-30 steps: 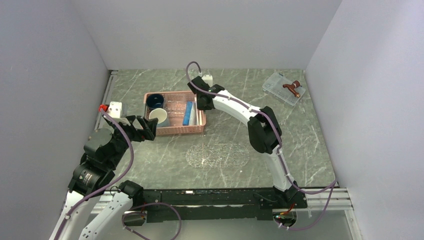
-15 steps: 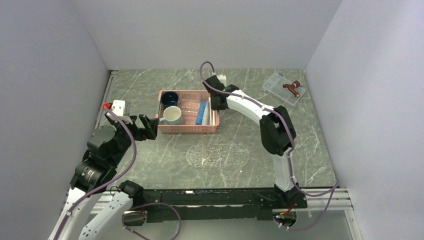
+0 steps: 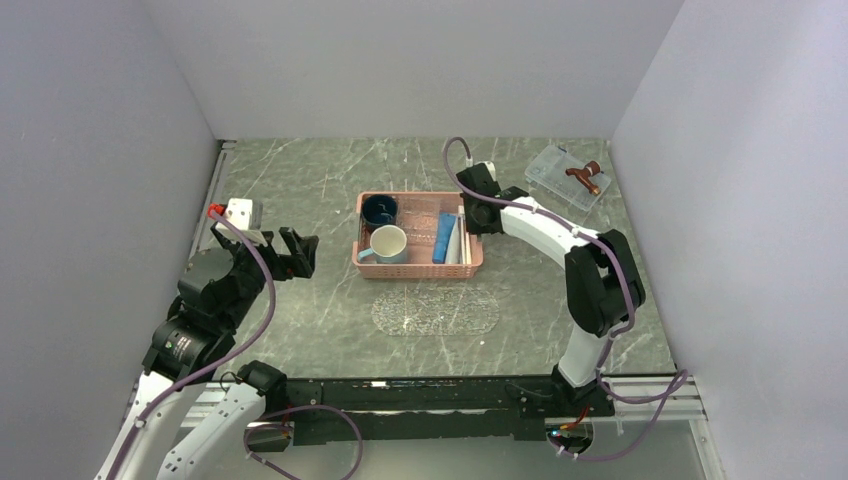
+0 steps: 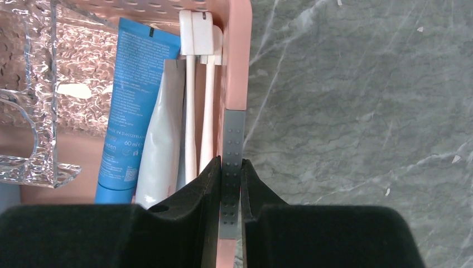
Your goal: Prepare toiletry sets of a toothbrush and toothpaste on the tray
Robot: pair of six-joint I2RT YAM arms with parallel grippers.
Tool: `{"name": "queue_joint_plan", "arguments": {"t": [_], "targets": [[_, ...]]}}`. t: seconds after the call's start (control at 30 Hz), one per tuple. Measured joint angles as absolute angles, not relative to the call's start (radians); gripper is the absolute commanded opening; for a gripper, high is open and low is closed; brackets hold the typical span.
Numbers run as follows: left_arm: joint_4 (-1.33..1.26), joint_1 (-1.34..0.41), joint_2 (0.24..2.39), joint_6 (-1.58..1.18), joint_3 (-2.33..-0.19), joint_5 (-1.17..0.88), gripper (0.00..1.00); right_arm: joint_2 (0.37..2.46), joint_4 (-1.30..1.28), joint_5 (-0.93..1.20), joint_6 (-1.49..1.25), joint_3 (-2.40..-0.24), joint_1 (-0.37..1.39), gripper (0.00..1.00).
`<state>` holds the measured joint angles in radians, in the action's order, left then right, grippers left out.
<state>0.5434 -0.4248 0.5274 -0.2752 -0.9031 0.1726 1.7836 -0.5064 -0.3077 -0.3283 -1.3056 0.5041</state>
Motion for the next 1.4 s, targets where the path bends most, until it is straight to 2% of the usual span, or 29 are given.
{"name": "queue_joint_plan", "arguments": {"t": [0.8,0.83,0.93,1.0,1.17,1.4], "targets": [[0.544,-0.425,0.528,-0.275,-0.903,0.174,0.99,1.764,-0.48,-0.247,-0.314,-1.279,0.36,0.0],[0.543,-0.425,0.528,-0.275,-0.903,0.174,0.99,1.765,-0.482,-0.247,-0.314,-1.279,0.359,0.04],[0.544,-0.425,0.528,-0.275,-0.903,0.174,0.99,1.765,-0.487,-0.247,-0.315,-1.283,0.359,0.3],[0.543,-0.425,0.528,-0.275,-0.903,0.173,0.99,1.765,-0.493,-0.248,-0.321,-1.287,0.359,0.36],[0.543,-0.425,0.528,-0.275,-0.903,0.173,0.99,1.766,-0.526,-0.268,-0.324,-1.315,0.348,0.47],[0.543,-0.425,0.528,-0.275,-0.903,0.173,0.99,1.764,-0.568,-0.29,-0.326,-1.385,0.349,0.51]]}}
